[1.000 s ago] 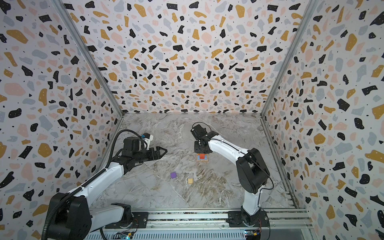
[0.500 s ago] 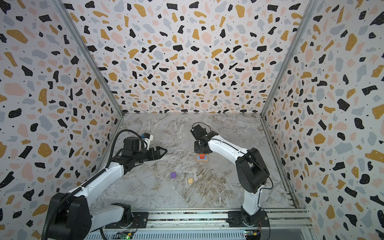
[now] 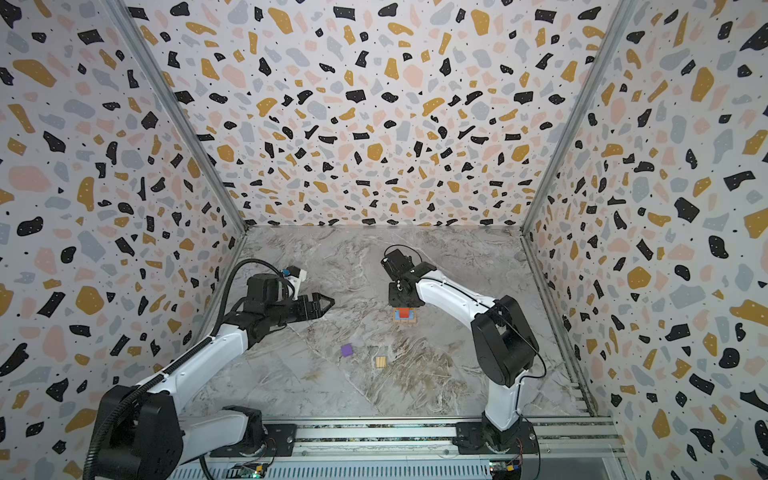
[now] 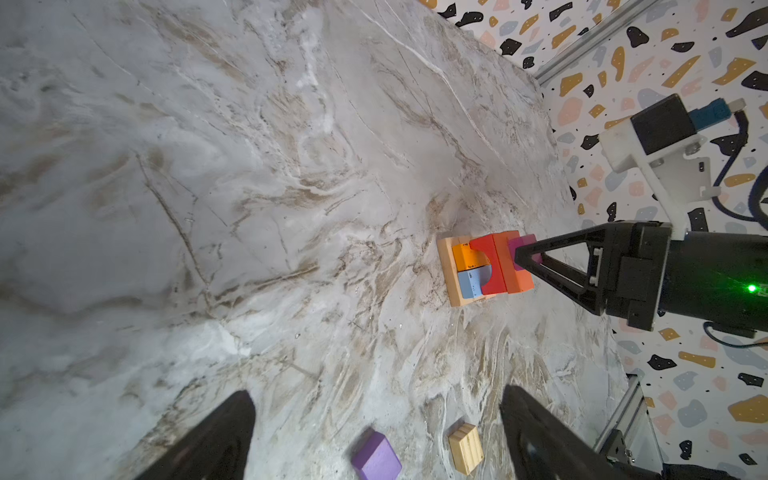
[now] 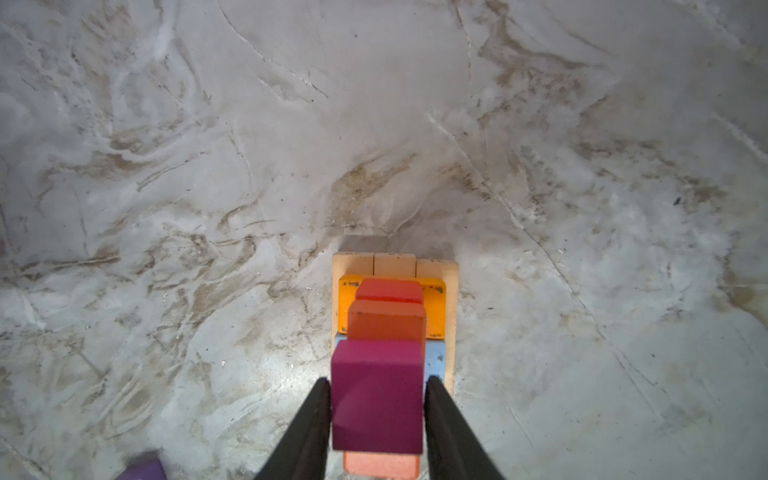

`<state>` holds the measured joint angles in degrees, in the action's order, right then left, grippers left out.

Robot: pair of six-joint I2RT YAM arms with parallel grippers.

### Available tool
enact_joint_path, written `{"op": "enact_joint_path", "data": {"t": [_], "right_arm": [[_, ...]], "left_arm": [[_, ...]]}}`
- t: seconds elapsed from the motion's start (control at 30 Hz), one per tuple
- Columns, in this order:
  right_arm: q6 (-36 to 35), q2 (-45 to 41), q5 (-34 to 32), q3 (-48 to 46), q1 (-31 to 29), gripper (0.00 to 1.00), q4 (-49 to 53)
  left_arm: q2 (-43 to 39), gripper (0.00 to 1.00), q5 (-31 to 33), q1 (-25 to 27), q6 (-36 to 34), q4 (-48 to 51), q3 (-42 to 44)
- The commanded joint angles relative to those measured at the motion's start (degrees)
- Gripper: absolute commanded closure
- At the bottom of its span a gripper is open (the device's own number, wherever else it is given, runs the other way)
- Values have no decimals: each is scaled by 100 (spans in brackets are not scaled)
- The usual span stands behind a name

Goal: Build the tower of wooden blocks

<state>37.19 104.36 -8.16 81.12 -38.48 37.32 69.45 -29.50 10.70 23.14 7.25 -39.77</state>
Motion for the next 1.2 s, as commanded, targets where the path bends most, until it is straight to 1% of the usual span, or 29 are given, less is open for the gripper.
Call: {"op": "enact_joint_path", "data": {"t": [0.0,0.13,0.27,0.57,1.17], "right_arm": [[3,-47,-64,17,22,58,68],[-1,-40,-63,40,18,54,66],[-11,5,-97,76,18,51,56],[-10,152,-142,183,28,50,56],[-45,326,-124,446,53,51,91]], "left_arm": [[-37,6,-32,36,-78,-162,-53],[-37,6,-30,36,-81,-162,-49],[-37,6,-32,29,-81,-162,-49],[-37,6,-30,36,-81,-162,-49],[-19,6,-32,35,-81,-158,-49]]}}
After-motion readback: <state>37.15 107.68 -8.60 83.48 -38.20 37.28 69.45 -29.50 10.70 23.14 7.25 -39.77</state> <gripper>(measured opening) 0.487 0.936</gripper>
